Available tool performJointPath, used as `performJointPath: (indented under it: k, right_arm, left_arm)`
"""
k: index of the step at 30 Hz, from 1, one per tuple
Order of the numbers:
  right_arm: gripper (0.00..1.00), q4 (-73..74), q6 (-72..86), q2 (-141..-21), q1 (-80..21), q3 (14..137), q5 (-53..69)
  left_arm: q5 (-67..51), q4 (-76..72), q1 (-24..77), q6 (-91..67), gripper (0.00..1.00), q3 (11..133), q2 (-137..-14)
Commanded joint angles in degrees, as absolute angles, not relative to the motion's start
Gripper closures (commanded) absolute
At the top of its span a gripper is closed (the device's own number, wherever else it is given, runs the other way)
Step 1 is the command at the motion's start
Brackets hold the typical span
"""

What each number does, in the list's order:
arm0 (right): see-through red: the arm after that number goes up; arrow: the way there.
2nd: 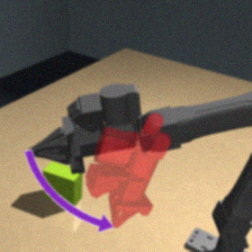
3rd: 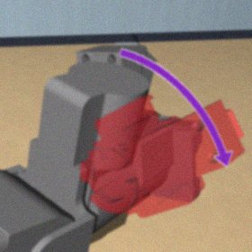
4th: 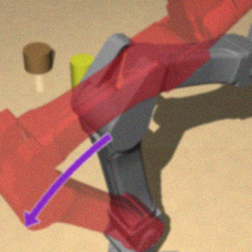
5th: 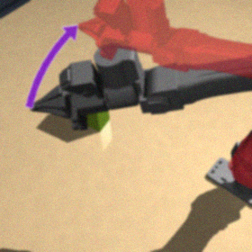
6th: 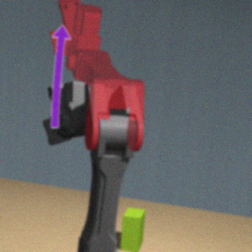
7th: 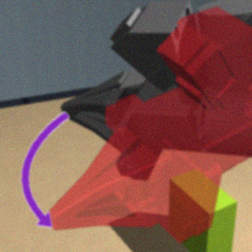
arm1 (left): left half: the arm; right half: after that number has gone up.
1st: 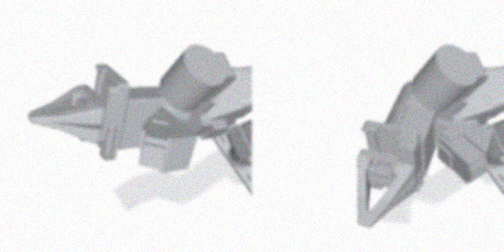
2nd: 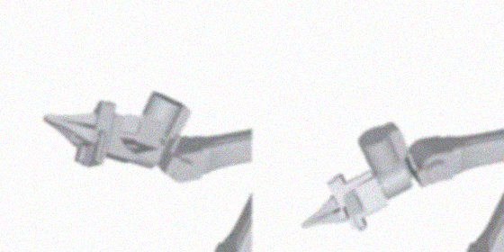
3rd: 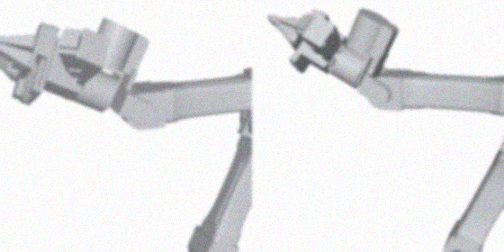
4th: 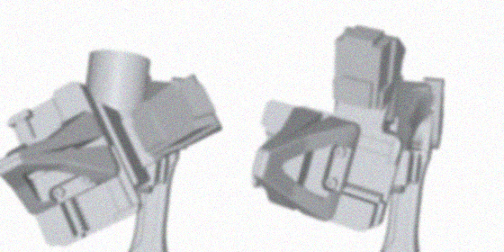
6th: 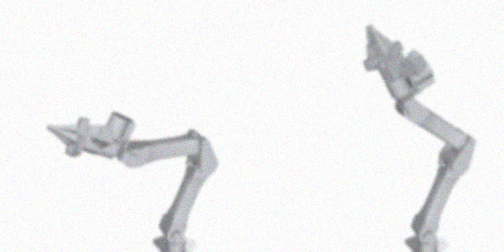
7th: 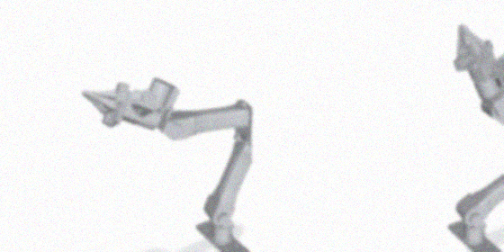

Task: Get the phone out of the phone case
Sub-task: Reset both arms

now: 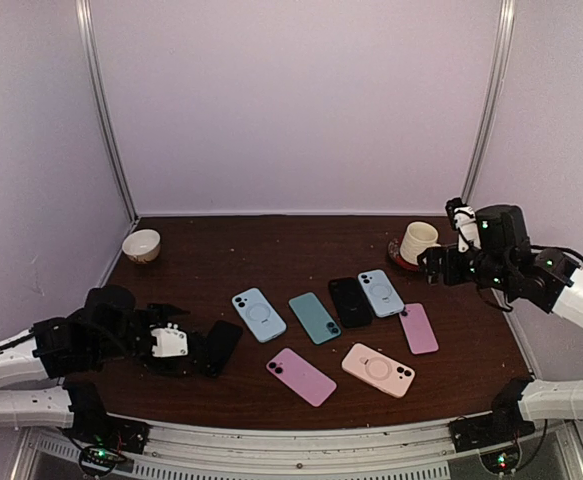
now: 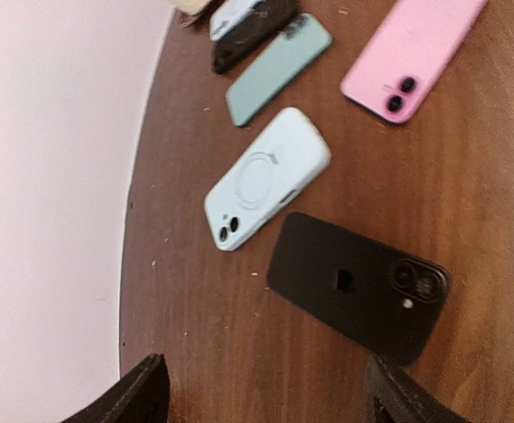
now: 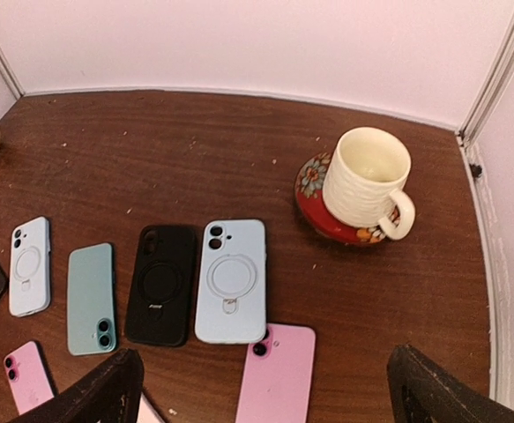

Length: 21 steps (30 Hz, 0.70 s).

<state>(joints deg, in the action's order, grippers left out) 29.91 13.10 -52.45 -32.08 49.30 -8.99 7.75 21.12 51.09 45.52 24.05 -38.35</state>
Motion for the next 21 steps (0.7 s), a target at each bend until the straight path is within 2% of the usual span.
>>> performJointPath:
  k: [1, 6, 11, 17, 21]
  right_arm:
    - [0.00, 21.8, 7.5, -51.4, -29.4, 47.5, -14.1]
    - [0.00, 13.5, 3.5, -49.6, -26.0, 42.9, -15.5]
    - [0.00, 0.8, -2.3, -47.1, -23.7, 35.0, -19.6]
    - [0.00, -11.0, -7.4, -45.4, -20.7, 27.0, -20.4]
    - [0.00, -19.8, -9.4, -46.3, -18.5, 21.4, -19.8]
  left_arm:
    - [6.6, 8.0, 46.0, 33.4, 0.20, 23.2, -37.1]
    - [10.4, -5.3, 39.6, 24.5, 0.13, 20.7, -37.9]
    - [10.7, -15.3, 28.1, 19.6, 0.09, 18.5, -41.4]
    - [6.3, -28.1, 10.7, 9.6, 0.09, 16.6, -47.3]
    - [3.9, -39.0, 6.0, 7.3, 0.08, 15.6, -56.1]
